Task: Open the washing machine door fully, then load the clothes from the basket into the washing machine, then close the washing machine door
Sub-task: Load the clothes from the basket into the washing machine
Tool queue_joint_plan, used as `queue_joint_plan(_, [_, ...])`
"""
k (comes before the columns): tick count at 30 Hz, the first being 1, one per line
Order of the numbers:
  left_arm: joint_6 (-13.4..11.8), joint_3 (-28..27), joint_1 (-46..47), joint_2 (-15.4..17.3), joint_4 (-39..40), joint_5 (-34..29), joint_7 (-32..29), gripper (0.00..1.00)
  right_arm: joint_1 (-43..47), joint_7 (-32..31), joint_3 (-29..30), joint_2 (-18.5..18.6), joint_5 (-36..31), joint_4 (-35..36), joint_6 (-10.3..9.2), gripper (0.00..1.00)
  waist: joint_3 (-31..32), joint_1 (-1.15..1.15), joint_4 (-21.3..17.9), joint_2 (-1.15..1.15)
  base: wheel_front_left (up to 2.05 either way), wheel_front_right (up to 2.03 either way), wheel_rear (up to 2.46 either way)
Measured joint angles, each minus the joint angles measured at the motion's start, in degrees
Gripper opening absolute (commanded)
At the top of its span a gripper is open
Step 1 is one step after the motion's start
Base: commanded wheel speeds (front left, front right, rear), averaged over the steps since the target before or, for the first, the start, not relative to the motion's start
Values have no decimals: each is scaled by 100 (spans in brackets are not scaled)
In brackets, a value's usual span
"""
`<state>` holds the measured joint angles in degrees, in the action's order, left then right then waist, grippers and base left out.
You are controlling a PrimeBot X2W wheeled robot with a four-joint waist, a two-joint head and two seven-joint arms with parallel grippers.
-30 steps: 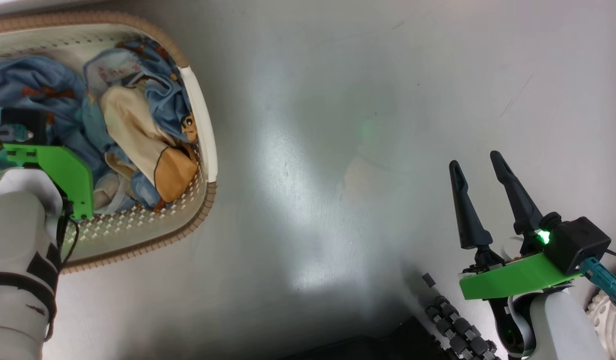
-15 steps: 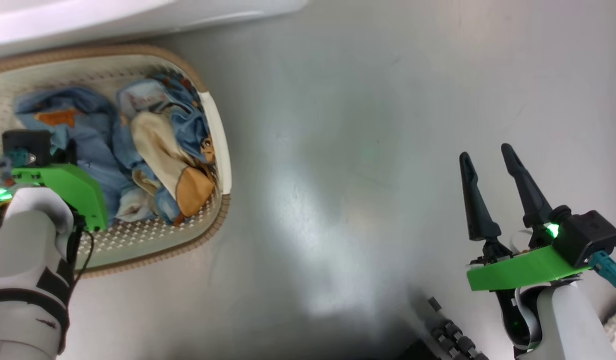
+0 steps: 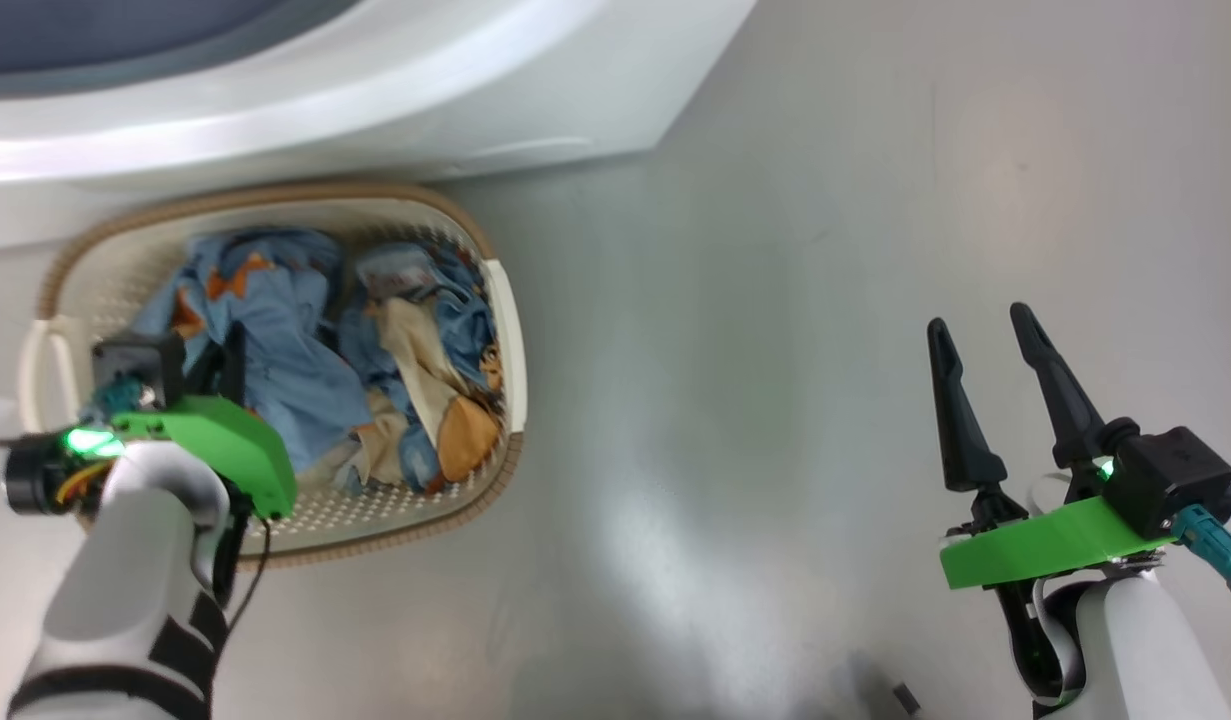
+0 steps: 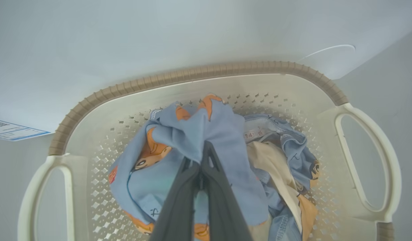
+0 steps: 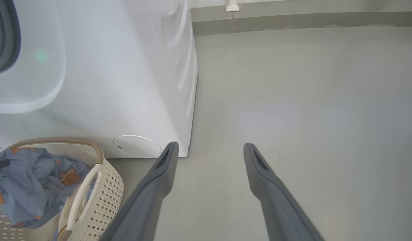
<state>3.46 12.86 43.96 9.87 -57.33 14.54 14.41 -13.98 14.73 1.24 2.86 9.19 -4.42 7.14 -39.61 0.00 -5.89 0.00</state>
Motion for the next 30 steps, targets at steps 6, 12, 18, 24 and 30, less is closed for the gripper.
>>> queue_joint_plan(6, [-26,-83,-616,-80,643,0,8,0,142,-1,0,1,-2,-131,0,100,473,0,145,0,0,0,0])
queue_joint_plan(12, [-62,-226,-1132,-154,1256,0,9,0,279,0,-35,1,-2,-248,0,100,954,0,262,0,0,0,0])
queue_joint_plan(18, [-76,-355,-1711,-185,1744,-5,21,0,472,0,-47,1,0,-342,0,100,1445,0,349,0,0,0,0])
queue_joint_plan(24, [-122,-392,-2155,-278,2184,-63,21,0,721,-1,-49,0,1,-435,0,100,1959,0,416,0,0,0,0])
queue_joint_plan(30, [-205,-419,-2534,-348,2773,-121,21,0,914,-1,-46,0,1,-489,0,100,2449,0,484,0,0,0,0])
